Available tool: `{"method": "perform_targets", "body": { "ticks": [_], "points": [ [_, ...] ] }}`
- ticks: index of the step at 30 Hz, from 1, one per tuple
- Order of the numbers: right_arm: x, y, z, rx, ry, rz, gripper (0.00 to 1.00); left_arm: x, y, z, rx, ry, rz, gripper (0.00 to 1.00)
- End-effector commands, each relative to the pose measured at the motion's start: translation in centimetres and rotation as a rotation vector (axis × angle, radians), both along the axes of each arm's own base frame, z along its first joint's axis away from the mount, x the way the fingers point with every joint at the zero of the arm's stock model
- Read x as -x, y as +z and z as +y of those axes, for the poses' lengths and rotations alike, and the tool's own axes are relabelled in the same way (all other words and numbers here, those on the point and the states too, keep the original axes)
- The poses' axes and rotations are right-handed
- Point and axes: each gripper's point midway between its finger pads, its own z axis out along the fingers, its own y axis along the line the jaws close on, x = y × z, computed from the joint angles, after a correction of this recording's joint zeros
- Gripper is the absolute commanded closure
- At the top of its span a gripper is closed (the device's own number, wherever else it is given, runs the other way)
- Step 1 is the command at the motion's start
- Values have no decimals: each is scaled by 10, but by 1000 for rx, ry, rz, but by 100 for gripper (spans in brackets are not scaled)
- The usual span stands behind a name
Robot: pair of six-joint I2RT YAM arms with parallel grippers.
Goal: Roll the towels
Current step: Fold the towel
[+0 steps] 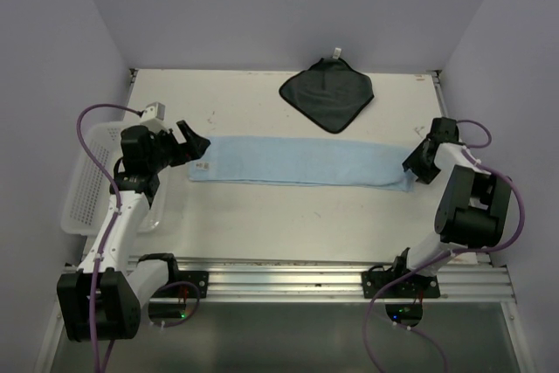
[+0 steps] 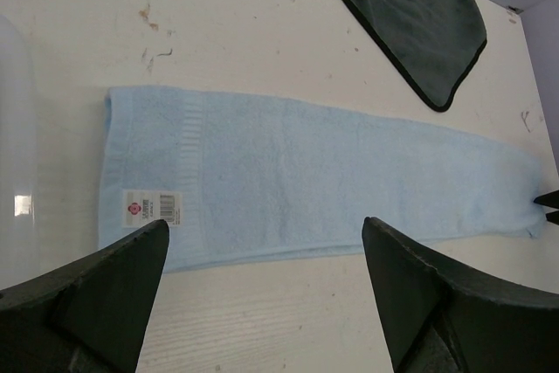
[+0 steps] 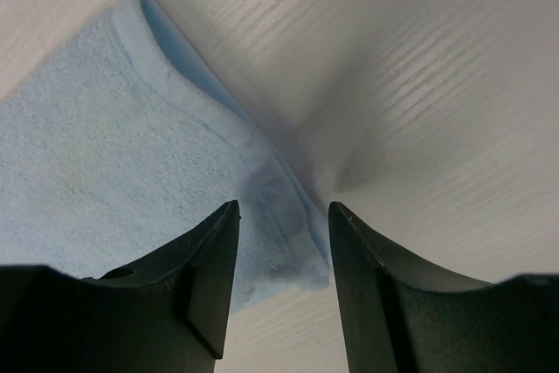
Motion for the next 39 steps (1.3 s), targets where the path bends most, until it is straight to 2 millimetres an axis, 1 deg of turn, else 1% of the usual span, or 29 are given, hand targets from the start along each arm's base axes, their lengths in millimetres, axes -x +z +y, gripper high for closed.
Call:
{"method": "perform_targets", "body": {
  "ticks": [1, 4, 8, 11, 14, 16, 21, 22, 25, 27, 28, 30, 31, 32, 33, 35, 37, 38, 39],
  "points": [
    [-3, 7, -16, 64, -26, -8, 50, -6, 18, 1, -23, -7, -50, 4],
    [-3, 1, -15, 48, -29, 10, 50, -6, 18, 0, -22, -10, -50, 4],
    [-8, -8, -10, 19, -14, 6, 51, -6, 18, 1, -27, -6, -49, 4],
    [-6, -15, -9, 14, -8, 33, 51, -6, 18, 1, -26, -7, -51, 3],
    [-4, -19, -10, 18, -5, 49, 54, -6, 18, 1, -26, -5, -50, 3],
    [-1, -23, -10, 17, -11, 63, 57, -6, 19, 0, -24, -9, -53, 3],
    [1, -22, -13, 24, -16, 94, 67, -6, 18, -1, -18, -15, -53, 3],
    [1, -22, -13, 26, -13, 95, 71, -6, 19, -1, -18, -15, -54, 3],
    [1, -20, -13, 22, -1, 103, 74, -6, 19, -1, -18, -16, -56, 3],
    [2, -21, -13, 18, 3, 132, 79, -6, 19, -2, -14, -18, -56, 2],
    [4, -20, -13, 20, 3, 142, 81, -5, 20, -2, -13, -21, -60, 2],
    [4, -17, -15, 25, -1, 143, 90, -5, 21, -2, -14, -18, -61, 2],
    [7, -16, -15, 27, -4, 151, 92, -5, 20, -2, -13, -19, -60, 2],
    [6, -12, -16, 38, -10, 149, 98, -5, 21, -2, -13, -19, -61, 2],
    [6, -10, -17, 40, -9, 150, 100, -4, 20, -3, -11, -25, -60, 2],
    [9, 1, -22, 69, -24, 157, 100, -5, 20, -4, -3, -29, -60, 2],
    [19, 10, -31, 121, -47, 199, 100, -5, 19, -7, 8, -41, -62, 2],
    [19, 16, -35, 143, -54, 199, 100, -4, 19, -8, 15, -48, -59, 2],
    [25, 20, -43, 188, -75, 219, 100, -5, 18, -9, 15, -52, -59, 2]
  ]
}}
